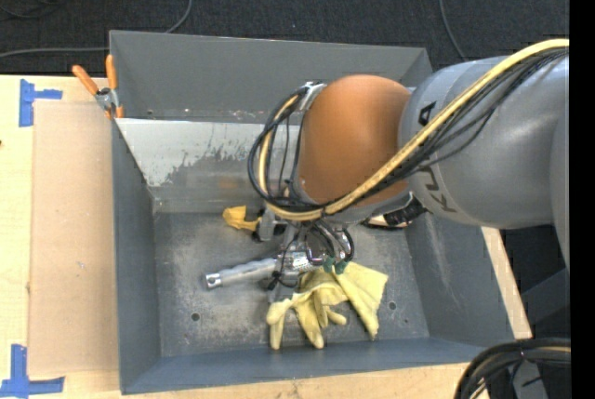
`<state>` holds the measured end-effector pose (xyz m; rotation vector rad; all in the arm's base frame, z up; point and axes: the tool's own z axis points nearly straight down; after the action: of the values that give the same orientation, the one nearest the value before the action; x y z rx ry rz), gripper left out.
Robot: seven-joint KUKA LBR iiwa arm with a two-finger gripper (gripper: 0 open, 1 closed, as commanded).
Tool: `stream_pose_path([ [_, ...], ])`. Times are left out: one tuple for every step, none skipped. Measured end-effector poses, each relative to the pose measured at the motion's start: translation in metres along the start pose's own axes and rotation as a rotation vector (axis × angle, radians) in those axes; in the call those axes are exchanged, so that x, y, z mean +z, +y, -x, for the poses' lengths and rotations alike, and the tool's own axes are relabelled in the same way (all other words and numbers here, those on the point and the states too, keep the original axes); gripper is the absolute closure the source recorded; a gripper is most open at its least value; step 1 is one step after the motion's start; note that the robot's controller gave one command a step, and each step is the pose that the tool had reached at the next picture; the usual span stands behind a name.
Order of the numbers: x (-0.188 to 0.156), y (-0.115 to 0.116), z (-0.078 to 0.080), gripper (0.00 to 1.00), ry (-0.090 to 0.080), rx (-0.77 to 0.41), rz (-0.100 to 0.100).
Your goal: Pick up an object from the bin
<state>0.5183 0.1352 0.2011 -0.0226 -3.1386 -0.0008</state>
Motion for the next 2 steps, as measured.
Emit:
stream_pose_path([
  [0.000, 0.000, 0.000, 0.00, 0.000, 0.000, 0.000],
  [0.019, -0.008, -0.012, 0.00, -0.010, -0.006, 0.002],
])
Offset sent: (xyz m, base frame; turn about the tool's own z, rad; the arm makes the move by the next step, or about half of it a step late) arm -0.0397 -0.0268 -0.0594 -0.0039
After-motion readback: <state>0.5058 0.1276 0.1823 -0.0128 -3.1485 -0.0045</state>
